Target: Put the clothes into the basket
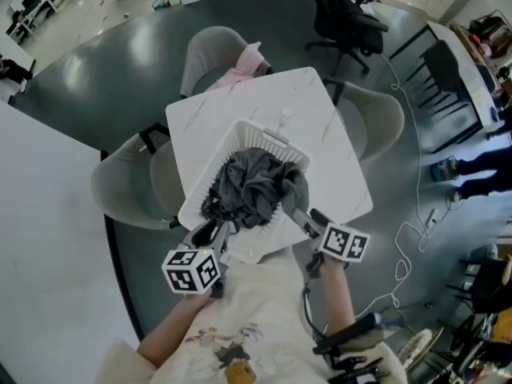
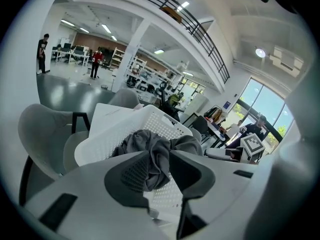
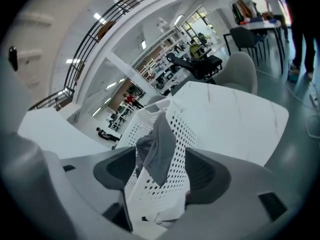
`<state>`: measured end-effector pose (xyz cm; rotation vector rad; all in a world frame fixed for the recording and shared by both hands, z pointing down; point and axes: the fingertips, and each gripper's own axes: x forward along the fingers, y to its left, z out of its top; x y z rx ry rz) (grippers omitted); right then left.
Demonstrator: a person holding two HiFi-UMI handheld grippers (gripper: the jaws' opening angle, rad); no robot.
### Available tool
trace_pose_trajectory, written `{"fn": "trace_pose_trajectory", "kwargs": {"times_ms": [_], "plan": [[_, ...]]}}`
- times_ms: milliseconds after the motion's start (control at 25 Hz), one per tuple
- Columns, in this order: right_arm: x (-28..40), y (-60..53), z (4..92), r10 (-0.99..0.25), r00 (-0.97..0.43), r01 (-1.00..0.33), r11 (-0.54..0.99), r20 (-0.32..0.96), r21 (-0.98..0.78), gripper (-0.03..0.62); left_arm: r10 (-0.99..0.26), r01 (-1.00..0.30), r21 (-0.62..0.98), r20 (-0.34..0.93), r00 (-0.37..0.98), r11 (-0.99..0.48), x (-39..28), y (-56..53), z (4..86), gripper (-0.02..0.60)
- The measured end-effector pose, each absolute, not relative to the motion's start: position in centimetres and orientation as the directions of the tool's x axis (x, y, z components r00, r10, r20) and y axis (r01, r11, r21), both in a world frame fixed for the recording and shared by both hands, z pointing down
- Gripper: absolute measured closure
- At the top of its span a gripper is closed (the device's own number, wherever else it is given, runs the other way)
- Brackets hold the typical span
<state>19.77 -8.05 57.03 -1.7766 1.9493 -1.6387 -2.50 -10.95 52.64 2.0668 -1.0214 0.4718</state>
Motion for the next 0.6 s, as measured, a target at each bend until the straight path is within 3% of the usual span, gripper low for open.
{"fn": "trace_pose_trajectory", "kwargs": {"times_ms": [200,240,320,600], "plan": [[19.6,-7.7,59.1,-0.750,-0.371,-0.519,-0.322,0.547,-0.792,0.306,-0.509,-0.801,0.481,0.619,0.599,-0.358,-3.2,-10.6,53.5,0.451],[19.8,-7.7,59.1,-0.754,-0.359,-0.504,-0.339,0.550,-0.794,0.338,-0.508,-0.801,0.483,0.620,0.598,-0.354,-3.2,-10.4,53.5,0.451],[20.4,-7.8,58.6,-0.761,-0.324,-0.520,-0.354,0.562,-0.778,0.550,-0.508,-0.801,0.486,0.620,0.599,-0.351,-3.0,-10.3,53.4,0.451],[17.6,-10.5,54.2,-0.783,-0.393,-0.653,-0.132,0.482,-0.746,0.582,-0.517,-0.796,0.493,0.608,0.603,-0.350,-2.6,-10.6,53.4,0.451]]}}
